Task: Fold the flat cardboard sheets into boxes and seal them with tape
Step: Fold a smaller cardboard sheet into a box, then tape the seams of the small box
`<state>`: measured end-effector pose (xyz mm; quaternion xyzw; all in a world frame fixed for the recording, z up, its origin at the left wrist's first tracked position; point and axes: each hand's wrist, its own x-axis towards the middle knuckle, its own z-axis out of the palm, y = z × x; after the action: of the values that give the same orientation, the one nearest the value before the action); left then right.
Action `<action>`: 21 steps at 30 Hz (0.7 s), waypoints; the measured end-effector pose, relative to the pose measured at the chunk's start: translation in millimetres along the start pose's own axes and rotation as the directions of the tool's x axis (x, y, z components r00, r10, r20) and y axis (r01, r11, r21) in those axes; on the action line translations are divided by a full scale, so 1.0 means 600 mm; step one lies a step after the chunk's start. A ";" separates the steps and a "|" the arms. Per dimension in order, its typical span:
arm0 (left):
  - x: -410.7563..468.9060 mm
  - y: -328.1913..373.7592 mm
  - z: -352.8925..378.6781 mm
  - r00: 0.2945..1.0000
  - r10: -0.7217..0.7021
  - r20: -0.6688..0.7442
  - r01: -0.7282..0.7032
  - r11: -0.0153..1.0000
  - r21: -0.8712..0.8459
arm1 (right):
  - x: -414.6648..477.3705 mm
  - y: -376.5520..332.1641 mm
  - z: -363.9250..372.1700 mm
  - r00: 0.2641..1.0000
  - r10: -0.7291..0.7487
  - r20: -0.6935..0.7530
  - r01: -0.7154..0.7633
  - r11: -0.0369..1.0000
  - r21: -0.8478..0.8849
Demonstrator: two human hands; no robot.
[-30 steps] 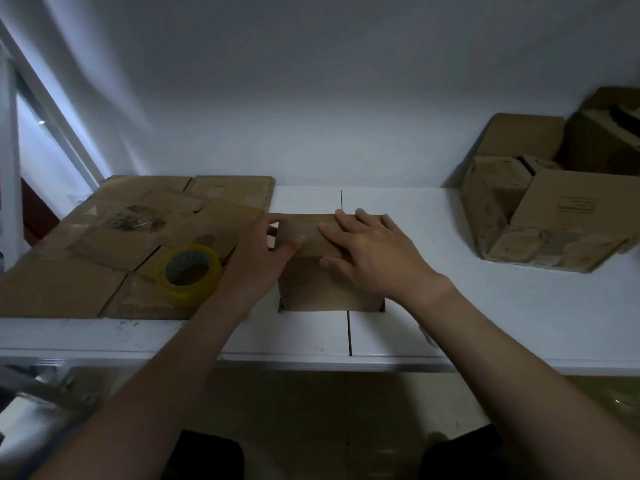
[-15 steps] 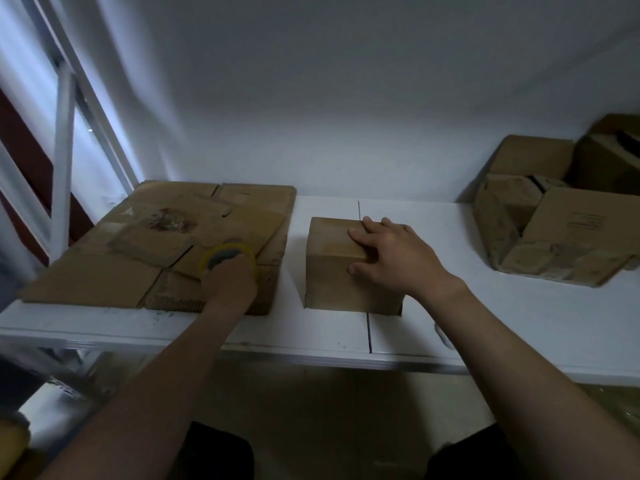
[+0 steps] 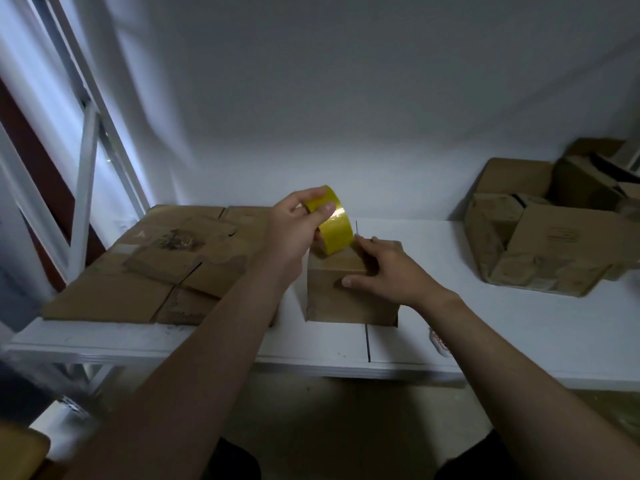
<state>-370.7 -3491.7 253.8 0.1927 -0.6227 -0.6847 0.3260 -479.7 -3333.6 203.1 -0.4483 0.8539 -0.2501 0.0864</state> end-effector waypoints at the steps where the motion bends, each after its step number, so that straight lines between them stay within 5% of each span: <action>1: -0.001 -0.001 0.012 0.999 -0.038 0.014 0.039 0.997 -0.063 | -0.002 0.000 0.001 0.999 0.015 -0.032 -0.012 0.996 0.092; 7: -0.012 -0.018 0.028 0.970 -0.215 0.113 0.239 0.926 -0.293 | -0.006 -0.002 0.012 0.968 0.012 -0.252 0.068 0.950 0.303; 13: 0.014 -0.042 0.014 0.960 -0.279 0.011 0.279 0.957 -0.078 | 0.003 0.006 0.012 0.922 0.056 -0.383 0.105 0.916 0.387; 21: 0.027 -0.057 0.016 0.940 -0.342 0.004 0.342 0.938 -0.048 | 0.033 0.019 -0.040 0.887 0.018 -0.461 0.193 0.893 0.406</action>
<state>-395.9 -3495.5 223.9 0.2915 -0.5623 -0.7454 0.2079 -508.2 -3335.8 219.4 -0.3850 0.7493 -0.5381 -0.0275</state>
